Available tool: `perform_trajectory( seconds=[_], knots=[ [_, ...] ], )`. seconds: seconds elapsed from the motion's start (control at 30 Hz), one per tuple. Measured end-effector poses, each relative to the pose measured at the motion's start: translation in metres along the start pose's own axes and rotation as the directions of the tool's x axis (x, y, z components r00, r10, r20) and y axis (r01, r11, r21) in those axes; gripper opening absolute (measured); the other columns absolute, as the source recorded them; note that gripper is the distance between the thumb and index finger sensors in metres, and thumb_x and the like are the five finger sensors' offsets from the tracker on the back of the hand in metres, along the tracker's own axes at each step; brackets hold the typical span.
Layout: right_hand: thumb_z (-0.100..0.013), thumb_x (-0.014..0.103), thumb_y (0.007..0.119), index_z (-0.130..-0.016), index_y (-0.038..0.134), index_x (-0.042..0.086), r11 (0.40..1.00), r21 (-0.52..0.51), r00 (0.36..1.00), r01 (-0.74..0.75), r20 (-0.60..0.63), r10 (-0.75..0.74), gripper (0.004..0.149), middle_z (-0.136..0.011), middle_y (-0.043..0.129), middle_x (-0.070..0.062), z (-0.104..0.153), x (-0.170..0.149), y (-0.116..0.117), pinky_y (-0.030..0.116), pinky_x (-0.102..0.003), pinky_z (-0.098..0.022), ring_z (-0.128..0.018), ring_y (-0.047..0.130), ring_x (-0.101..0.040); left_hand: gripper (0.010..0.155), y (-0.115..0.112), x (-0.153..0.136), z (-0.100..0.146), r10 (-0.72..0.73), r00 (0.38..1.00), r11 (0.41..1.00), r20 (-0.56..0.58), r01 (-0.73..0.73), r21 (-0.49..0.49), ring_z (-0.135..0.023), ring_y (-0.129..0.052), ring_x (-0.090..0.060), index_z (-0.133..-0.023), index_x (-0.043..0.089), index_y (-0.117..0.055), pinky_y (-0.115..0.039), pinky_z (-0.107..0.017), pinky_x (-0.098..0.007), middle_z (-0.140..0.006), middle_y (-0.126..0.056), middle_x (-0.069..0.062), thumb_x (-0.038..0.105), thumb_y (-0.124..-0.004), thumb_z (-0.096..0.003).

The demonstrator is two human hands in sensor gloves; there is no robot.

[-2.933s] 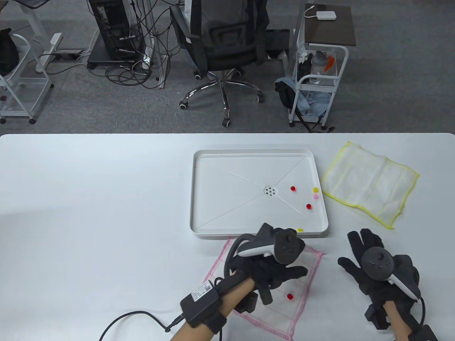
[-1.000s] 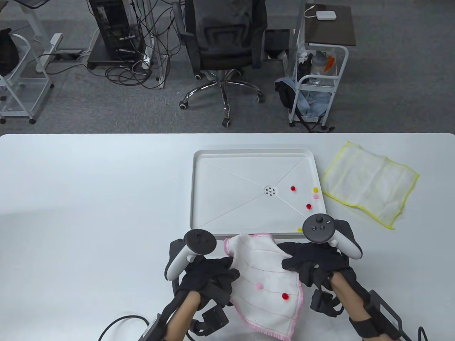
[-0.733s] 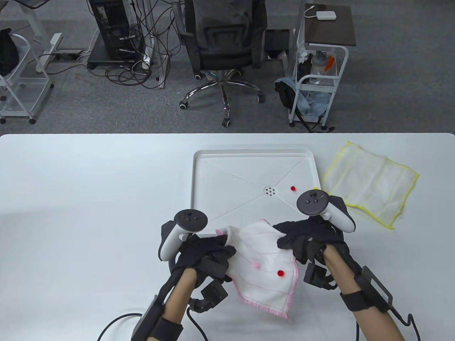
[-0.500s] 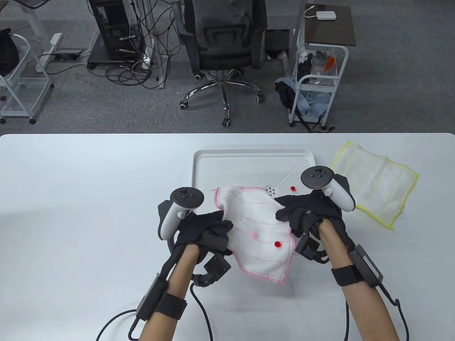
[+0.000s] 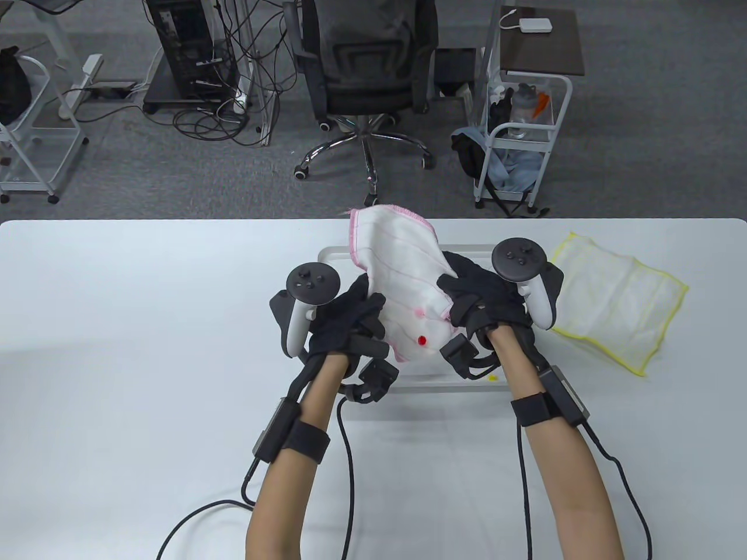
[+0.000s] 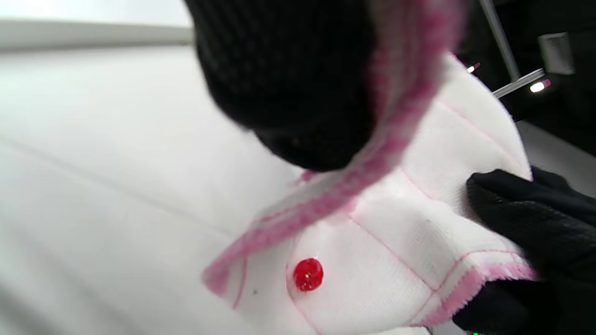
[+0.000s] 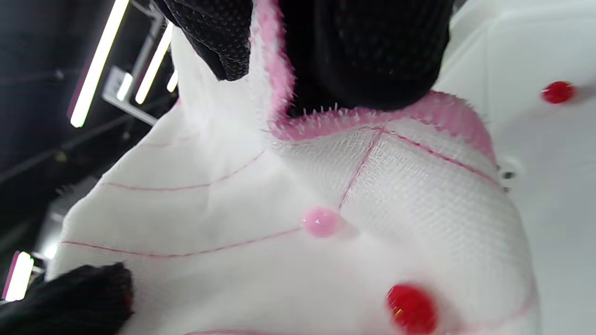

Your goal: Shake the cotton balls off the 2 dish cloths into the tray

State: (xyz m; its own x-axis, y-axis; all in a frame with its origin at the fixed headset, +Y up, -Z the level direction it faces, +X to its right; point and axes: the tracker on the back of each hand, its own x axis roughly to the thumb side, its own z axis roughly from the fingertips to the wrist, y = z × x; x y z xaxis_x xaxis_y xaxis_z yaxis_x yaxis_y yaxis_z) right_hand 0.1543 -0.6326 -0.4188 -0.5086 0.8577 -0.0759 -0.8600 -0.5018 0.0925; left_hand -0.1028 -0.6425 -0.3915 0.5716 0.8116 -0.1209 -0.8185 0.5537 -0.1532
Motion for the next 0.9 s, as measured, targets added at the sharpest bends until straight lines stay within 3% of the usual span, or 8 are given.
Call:
perform_trajectory(
  seconds=[0.3, 0.4, 0.47, 0.57, 0.67, 0.73, 0.83, 0.9],
  knots=[
    [-0.056, 0.018, 0.073, -0.099, 0.061, 0.032, 0.987, -0.063, 0.969, 0.147, 0.210, -0.131, 0.048, -0.104, 0.063, -0.008, 0.003, -0.038, 0.028, 0.082, -0.044, -0.058, -0.085, 0.081, -0.036, 0.062, -0.032, -0.041, -0.007, 0.123, 0.975, 0.987, 0.187, -0.140, 0.077, -0.083, -0.088, -0.024, -0.108, 0.043, -0.030, -0.090, -0.061, -0.027, -0.106, -0.054, -0.010, 0.033, -0.065, -0.0581],
    [-0.056, 0.018, 0.071, -0.100, 0.060, 0.033, 1.000, -0.002, 0.987, -0.027, 0.161, 0.027, 0.047, -0.107, 0.061, -0.007, 0.000, -0.037, 0.023, 0.077, -0.046, -0.065, -0.091, 0.075, -0.037, 0.061, -0.030, -0.042, -0.008, 0.109, 0.986, 0.991, 0.130, -0.117, 0.059, -0.082, -0.087, -0.026, -0.108, 0.041, -0.031, -0.089, -0.061, -0.029, -0.105, -0.055, -0.012, 0.032, -0.064, -0.0579],
    [-0.055, 0.018, 0.072, -0.096, 0.065, 0.037, 0.977, -0.135, 0.962, 0.165, 0.240, -0.130, 0.046, -0.105, 0.066, -0.001, 0.009, -0.033, 0.019, 0.073, -0.046, -0.069, -0.094, 0.074, -0.032, 0.060, -0.028, -0.035, -0.002, 0.162, 0.964, 0.975, 0.209, -0.189, 0.116, -0.085, -0.086, -0.023, -0.108, 0.044, -0.031, -0.088, -0.064, -0.028, -0.107, -0.055, -0.009, 0.033, -0.064, -0.0583],
    [-0.057, 0.017, 0.071, -0.098, 0.062, 0.035, 0.993, 0.046, 0.958, 0.109, 0.263, -0.117, 0.046, -0.107, 0.063, -0.004, 0.013, -0.024, 0.016, 0.071, -0.048, -0.070, -0.094, 0.072, -0.035, 0.060, -0.025, -0.025, 0.005, 0.191, 0.947, 0.969, 0.256, -0.224, 0.104, -0.087, -0.083, -0.026, -0.108, 0.043, -0.032, -0.087, -0.065, -0.030, -0.108, -0.053, -0.010, 0.032, -0.064, -0.0584],
    [-0.055, 0.018, 0.073, -0.096, 0.065, 0.038, 0.983, -0.104, 0.922, 0.154, 0.372, -0.105, 0.046, -0.106, 0.066, 0.001, 0.028, -0.016, 0.012, 0.069, -0.048, -0.072, -0.096, 0.073, -0.030, 0.058, -0.019, -0.017, 0.011, 0.107, 0.918, 0.966, 0.383, -0.187, 0.176, -0.089, -0.084, -0.023, -0.106, 0.048, -0.036, -0.085, -0.067, -0.032, -0.109, -0.057, -0.003, 0.032, -0.065, -0.0585],
    [-0.056, 0.016, 0.071, -0.098, 0.062, 0.033, 0.996, 0.022, 0.967, -0.081, 0.244, 0.073, 0.046, -0.105, 0.066, -0.005, 0.018, -0.022, 0.016, 0.071, -0.049, -0.069, -0.092, 0.075, -0.034, 0.058, -0.018, -0.025, 0.007, -0.074, 0.974, 0.969, 0.214, 0.019, 0.247, -0.084, -0.087, -0.025, -0.107, 0.041, -0.038, -0.089, -0.063, -0.031, -0.105, -0.061, -0.010, 0.032, -0.066, -0.0570],
    [-0.054, 0.017, 0.073, -0.096, 0.067, 0.034, 0.948, -0.241, 0.906, 0.207, 0.412, -0.093, 0.045, -0.103, 0.071, -0.001, 0.041, -0.025, 0.012, 0.073, -0.046, -0.068, -0.091, 0.079, -0.030, 0.058, -0.027, -0.020, 0.026, 0.099, 0.912, 0.946, 0.399, -0.210, 0.247, -0.087, -0.085, -0.024, -0.107, 0.044, -0.040, -0.087, -0.065, -0.031, -0.107, -0.060, -0.007, 0.032, -0.066, -0.0570],
    [-0.055, 0.016, 0.073, -0.097, 0.066, 0.032, 0.981, -0.099, 0.931, 0.166, 0.344, -0.123, 0.046, -0.104, 0.068, -0.004, 0.029, -0.027, 0.017, 0.070, -0.049, -0.069, -0.092, 0.075, -0.033, 0.057, -0.030, -0.020, 0.020, 0.192, 0.908, 0.944, 0.372, -0.275, 0.182, -0.087, -0.085, -0.025, -0.106, 0.045, -0.041, -0.086, -0.065, -0.033, -0.107, -0.061, -0.007, 0.031, -0.067, -0.0571]
  ],
)
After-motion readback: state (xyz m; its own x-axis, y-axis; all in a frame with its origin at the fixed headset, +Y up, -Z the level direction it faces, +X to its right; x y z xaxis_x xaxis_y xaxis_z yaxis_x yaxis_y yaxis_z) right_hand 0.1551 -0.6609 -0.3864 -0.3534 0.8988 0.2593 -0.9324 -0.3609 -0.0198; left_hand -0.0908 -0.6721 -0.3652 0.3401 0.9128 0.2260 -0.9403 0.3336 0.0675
